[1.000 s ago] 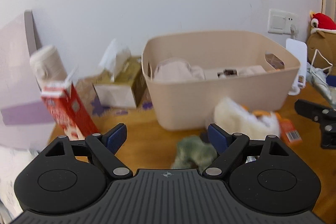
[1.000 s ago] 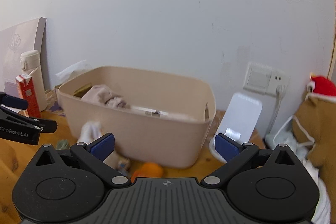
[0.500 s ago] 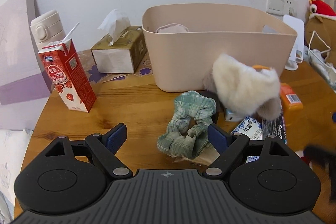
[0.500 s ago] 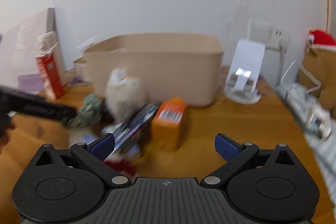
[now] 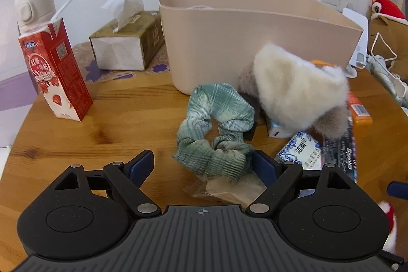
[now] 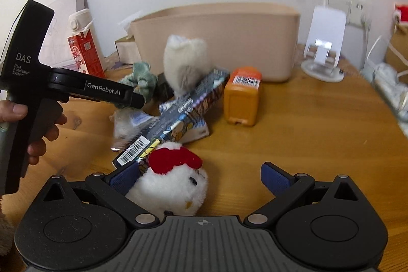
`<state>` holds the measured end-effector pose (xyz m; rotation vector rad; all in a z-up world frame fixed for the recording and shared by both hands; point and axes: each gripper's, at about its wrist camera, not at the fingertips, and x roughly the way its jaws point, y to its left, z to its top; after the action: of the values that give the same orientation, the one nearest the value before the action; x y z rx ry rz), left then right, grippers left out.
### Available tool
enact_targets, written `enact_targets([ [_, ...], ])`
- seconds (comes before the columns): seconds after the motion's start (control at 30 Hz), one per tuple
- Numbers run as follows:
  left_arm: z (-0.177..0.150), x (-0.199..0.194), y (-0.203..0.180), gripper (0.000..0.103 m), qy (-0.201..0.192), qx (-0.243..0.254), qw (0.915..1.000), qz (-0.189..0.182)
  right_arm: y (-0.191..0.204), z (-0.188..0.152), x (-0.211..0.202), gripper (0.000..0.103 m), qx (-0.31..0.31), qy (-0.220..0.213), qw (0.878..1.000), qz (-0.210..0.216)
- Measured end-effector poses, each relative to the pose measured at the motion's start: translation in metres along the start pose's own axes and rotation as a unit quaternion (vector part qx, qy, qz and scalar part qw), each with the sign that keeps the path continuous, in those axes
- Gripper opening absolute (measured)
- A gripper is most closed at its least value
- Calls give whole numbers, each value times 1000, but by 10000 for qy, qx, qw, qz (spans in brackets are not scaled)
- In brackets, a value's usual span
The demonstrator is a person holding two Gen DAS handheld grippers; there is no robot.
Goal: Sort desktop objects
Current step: 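Grasp the green plaid scrunchie with the left gripper while the right grasps the white plush toy, then lift the green scrunchie and white plush toy up over the basket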
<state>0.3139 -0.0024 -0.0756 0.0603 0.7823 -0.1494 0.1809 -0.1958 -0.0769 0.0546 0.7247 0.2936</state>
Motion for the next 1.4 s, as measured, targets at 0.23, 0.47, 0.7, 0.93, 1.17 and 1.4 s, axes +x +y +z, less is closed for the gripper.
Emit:
enact_targets([
  [0.23, -5, 14, 6, 86, 94, -96, 9999, -59, -5, -4, 2, 87, 73, -87, 9999, 31],
  [0.47, -4, 11, 9, 58, -53, -105, 9999, -84, -18, -3, -2, 57, 237, -185, 9995, 5],
  [0.7, -5, 5, 13, 21, -162, -294, 9994, -67, -27, -4, -6, 44, 472, -208, 9986, 114],
  [0.93, -7, -9, 30, 16, -360, -593, 9976, -47, -38, -6, -11, 42, 751, -301, 9966, 140],
  [1.17, -8, -22, 37, 14, -499, -636, 9967, -10, -44, -1, -22, 40, 838, -511, 9951, 134],
  [1.4, -9, -35, 37, 14, -625, -632, 9960, 130, -52, 8, -34, 39, 941, -714, 9929, 156],
])
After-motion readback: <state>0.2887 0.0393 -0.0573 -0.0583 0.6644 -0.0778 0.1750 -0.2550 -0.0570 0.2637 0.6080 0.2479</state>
